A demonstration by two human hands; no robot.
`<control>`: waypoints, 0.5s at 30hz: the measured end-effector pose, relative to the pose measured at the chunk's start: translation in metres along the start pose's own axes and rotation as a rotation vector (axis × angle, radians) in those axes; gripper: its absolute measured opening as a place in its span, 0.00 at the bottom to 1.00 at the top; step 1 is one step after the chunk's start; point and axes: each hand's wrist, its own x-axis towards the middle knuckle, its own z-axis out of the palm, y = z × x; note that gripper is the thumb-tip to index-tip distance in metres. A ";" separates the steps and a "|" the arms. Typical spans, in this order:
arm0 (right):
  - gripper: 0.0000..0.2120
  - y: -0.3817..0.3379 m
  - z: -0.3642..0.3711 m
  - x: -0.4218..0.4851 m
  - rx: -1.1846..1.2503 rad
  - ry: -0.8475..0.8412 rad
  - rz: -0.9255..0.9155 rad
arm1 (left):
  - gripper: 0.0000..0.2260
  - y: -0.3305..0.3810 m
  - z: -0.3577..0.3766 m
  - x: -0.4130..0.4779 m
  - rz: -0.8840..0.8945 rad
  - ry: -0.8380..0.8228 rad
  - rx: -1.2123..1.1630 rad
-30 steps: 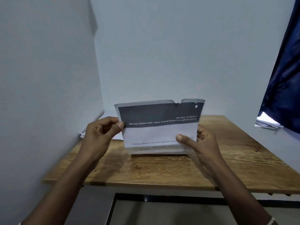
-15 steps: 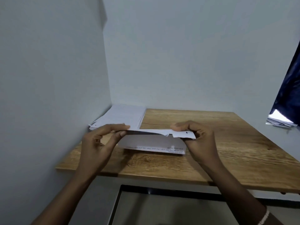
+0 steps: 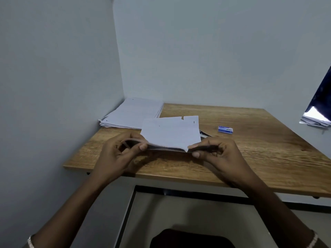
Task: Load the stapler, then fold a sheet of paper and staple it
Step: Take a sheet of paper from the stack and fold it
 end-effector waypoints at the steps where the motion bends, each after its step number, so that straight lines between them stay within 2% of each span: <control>1: 0.09 0.000 -0.003 -0.002 -0.012 -0.041 0.018 | 0.04 -0.003 -0.003 0.001 0.001 -0.054 0.000; 5: 0.06 0.000 -0.016 -0.008 -0.081 -0.163 0.084 | 0.07 -0.020 -0.017 0.004 -0.061 -0.241 0.017; 8: 0.05 0.001 -0.019 -0.003 -0.130 -0.210 0.139 | 0.07 -0.027 -0.019 0.009 -0.101 -0.310 0.008; 9: 0.05 0.002 -0.018 0.000 -0.096 -0.181 0.144 | 0.06 -0.028 -0.018 0.011 -0.125 -0.323 0.002; 11: 0.12 0.006 -0.017 0.009 0.049 -0.067 0.151 | 0.05 -0.031 -0.012 0.017 -0.163 -0.308 -0.002; 13: 0.16 0.007 -0.014 0.022 0.132 0.065 0.136 | 0.05 -0.035 -0.006 0.026 -0.227 -0.219 0.009; 15: 0.15 0.009 -0.011 0.036 0.168 0.179 0.148 | 0.08 -0.041 0.001 0.034 -0.315 -0.147 0.034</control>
